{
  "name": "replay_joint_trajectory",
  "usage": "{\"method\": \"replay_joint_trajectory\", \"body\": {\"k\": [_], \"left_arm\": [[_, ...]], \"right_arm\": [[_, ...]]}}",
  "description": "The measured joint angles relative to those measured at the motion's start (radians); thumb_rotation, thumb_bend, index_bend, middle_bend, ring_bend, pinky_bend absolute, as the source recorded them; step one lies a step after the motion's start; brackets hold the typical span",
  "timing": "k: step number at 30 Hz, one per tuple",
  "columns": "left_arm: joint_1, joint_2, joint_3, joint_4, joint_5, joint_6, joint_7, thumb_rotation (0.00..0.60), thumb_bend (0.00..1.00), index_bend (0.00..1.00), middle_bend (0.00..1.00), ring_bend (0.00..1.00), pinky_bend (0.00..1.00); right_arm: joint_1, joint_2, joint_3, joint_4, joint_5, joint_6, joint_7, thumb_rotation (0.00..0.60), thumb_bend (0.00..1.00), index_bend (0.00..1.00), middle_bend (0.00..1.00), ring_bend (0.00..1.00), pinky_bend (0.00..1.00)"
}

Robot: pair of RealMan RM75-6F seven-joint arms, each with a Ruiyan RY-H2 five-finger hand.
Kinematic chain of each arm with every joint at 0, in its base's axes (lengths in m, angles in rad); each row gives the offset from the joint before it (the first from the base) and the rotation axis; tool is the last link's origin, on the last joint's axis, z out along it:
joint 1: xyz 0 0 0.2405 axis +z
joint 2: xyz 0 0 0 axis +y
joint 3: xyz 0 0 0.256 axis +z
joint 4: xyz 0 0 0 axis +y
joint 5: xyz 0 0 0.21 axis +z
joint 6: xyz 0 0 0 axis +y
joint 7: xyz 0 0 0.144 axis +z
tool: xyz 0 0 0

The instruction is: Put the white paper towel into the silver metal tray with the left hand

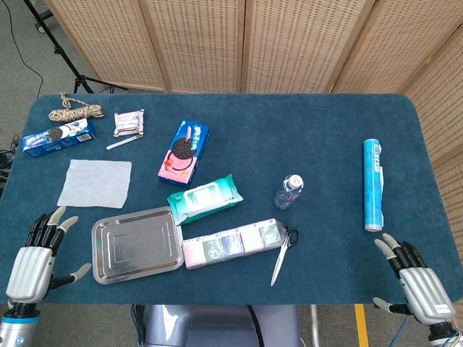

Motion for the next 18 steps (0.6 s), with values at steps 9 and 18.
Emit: {"method": "replay_joint_trajectory", "body": {"k": [9,18], "left_arm": [[0.001,0.003,0.000,-0.001,-0.001,0.001,-0.002,0.544,0.12,0.16,0.00,0.00,0.00],[-0.002,0.001,0.000,0.001,-0.001,-0.004,-0.006,0.545,0.12,0.16,0.00,0.00,0.00]], "right_arm": [[-0.002,0.000,-0.002,-0.002,-0.005,0.003,-0.004,0.600,0.00,0.00,0.00,0.00,0.00],[-0.001,0.000,0.001,-0.003,0.002,0.002,-0.003,0.600,0.00,0.00,0.00,0.00,0.00]]}}
